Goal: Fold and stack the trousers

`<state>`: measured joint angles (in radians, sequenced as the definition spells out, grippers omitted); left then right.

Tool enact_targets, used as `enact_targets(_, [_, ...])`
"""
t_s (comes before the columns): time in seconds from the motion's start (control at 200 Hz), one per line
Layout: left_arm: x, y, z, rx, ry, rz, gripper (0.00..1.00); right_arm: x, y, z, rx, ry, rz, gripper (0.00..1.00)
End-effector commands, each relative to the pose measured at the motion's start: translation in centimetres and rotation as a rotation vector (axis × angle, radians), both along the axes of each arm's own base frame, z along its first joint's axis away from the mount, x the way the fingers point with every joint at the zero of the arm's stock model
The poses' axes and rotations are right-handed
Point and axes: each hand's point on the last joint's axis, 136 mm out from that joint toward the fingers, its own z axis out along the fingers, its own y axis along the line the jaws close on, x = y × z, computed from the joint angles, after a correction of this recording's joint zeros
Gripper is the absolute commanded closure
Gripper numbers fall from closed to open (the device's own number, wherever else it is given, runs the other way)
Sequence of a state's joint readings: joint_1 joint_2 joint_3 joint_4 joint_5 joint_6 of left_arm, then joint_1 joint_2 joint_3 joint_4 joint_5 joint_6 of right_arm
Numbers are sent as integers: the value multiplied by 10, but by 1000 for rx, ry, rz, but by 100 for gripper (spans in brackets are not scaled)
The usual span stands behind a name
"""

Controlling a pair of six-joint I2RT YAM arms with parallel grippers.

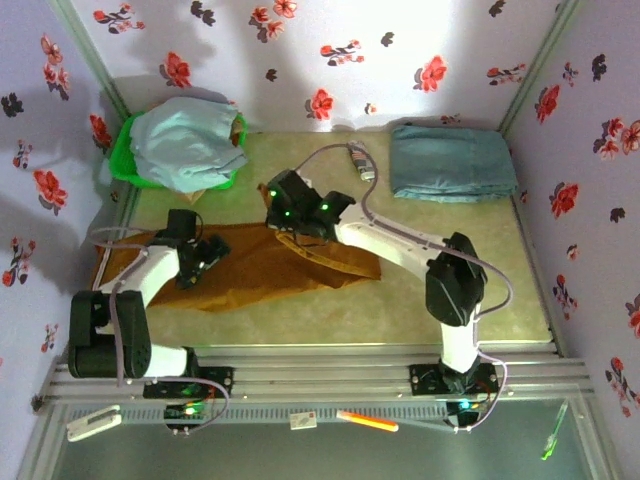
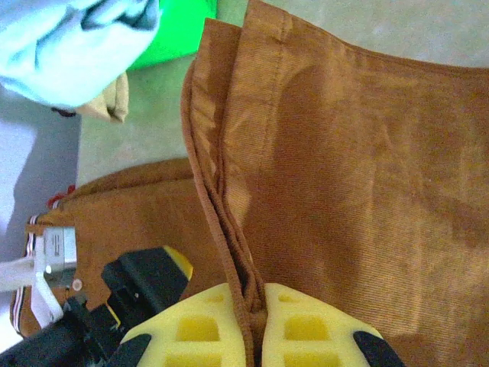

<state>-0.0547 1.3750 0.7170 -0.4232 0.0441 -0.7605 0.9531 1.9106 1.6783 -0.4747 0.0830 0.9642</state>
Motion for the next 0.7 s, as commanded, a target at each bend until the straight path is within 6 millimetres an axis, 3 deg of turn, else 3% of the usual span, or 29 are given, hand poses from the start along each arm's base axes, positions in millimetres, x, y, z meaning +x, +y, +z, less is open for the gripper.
enact_targets(0.0, [-1, 10, -7, 30, 17, 22, 2, -7, 16, 11, 49, -16, -9, 100])
enact_targets(0.285, [1, 12, -9, 22, 1, 48, 2, -33, 43, -39, 26, 65, 11, 100])
enact_targets(0.59, [-1, 10, -8, 0, -21, 59, 1, -33, 72, -87, 56, 136, 16, 100])
enact_targets(0.695, [0, 9, -3, -1, -31, 56, 1, -39, 83, -97, 86, 179, 54, 91])
